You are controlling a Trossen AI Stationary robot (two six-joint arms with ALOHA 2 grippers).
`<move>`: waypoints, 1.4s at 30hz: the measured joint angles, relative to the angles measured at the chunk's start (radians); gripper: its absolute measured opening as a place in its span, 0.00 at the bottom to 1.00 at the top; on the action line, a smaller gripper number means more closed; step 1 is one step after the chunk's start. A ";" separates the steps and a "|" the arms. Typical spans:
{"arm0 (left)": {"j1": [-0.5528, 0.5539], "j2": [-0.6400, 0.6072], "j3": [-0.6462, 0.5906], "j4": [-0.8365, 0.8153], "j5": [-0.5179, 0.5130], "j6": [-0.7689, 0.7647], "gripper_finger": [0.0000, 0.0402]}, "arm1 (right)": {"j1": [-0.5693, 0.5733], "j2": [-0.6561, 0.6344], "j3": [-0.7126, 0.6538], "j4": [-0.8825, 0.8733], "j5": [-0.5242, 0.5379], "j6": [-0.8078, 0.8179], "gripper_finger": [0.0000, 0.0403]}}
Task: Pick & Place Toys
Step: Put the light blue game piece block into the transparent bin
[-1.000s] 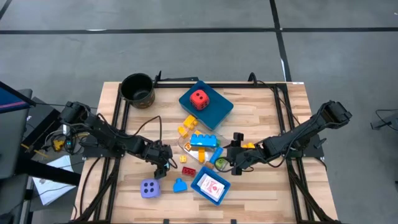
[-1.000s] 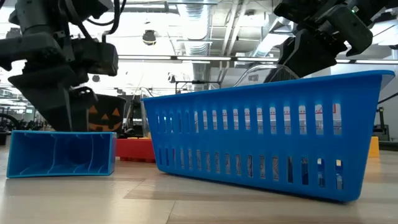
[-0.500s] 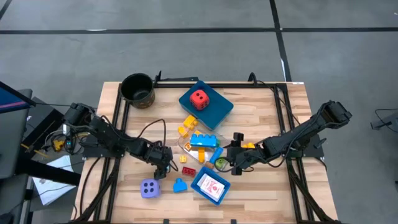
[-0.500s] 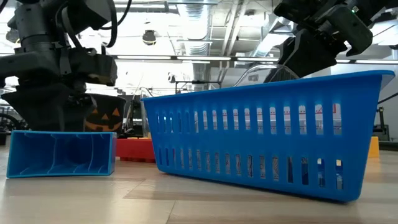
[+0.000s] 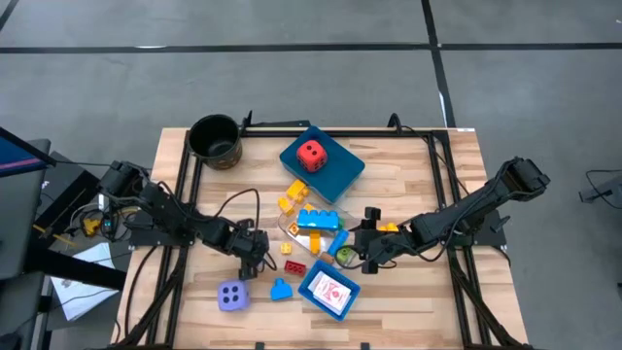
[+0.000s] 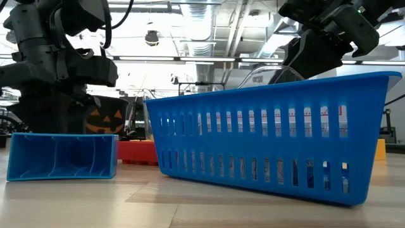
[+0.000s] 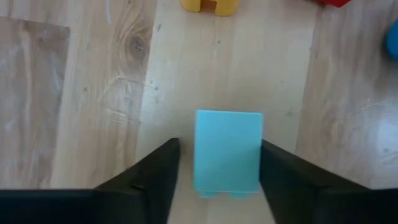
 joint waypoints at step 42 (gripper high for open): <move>-0.051 -0.149 -0.002 0.240 -0.110 0.217 0.34 | 0.000 0.000 0.000 0.000 0.000 0.000 0.51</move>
